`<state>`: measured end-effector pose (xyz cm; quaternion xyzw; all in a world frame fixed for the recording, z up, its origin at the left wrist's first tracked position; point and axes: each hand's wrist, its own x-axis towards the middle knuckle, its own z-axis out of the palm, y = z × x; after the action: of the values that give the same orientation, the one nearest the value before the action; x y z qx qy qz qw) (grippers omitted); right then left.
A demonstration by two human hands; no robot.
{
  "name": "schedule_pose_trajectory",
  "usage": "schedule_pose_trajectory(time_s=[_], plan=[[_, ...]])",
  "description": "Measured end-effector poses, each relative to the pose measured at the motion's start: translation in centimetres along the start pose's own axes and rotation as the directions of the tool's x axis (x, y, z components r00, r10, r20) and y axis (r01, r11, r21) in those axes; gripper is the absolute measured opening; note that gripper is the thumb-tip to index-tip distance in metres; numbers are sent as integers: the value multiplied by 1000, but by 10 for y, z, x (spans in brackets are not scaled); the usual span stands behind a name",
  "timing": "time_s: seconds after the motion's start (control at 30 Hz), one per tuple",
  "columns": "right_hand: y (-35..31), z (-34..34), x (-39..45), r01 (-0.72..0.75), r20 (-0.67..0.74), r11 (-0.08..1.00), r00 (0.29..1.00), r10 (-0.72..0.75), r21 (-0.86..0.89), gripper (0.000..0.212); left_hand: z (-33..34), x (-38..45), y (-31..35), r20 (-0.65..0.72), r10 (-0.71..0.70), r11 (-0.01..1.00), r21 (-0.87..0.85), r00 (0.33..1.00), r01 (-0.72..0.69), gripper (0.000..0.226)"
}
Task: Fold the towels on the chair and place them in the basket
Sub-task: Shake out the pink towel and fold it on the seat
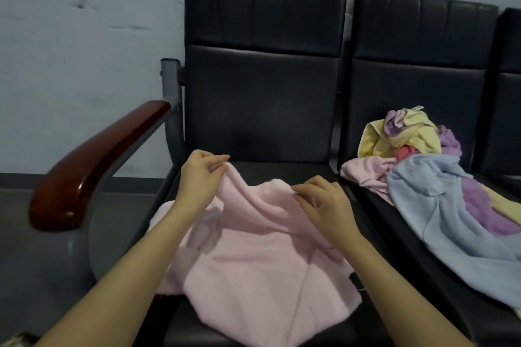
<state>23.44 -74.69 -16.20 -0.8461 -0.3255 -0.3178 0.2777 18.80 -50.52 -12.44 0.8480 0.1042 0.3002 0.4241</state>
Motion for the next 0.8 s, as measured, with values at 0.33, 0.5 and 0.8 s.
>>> schedule_pose_trajectory(time_s=[0.33, 0.5, 0.8], plan=[[-28, 12, -38, -430, 395, 882, 857, 331, 193, 8, -16, -67, -19, 58, -44, 997, 64, 997, 41, 24], [-27, 13, -54, -443, 368, 890, 849, 378, 110, 30, -10, -78, -18, -4, 1, 997, -77, 1000, -1, 24], [-25, 12, -66, -411, 447, 903, 789, 422, -128, 68, 43, -90, 1, 320, 172, 969, 115, 932, -219, 24]])
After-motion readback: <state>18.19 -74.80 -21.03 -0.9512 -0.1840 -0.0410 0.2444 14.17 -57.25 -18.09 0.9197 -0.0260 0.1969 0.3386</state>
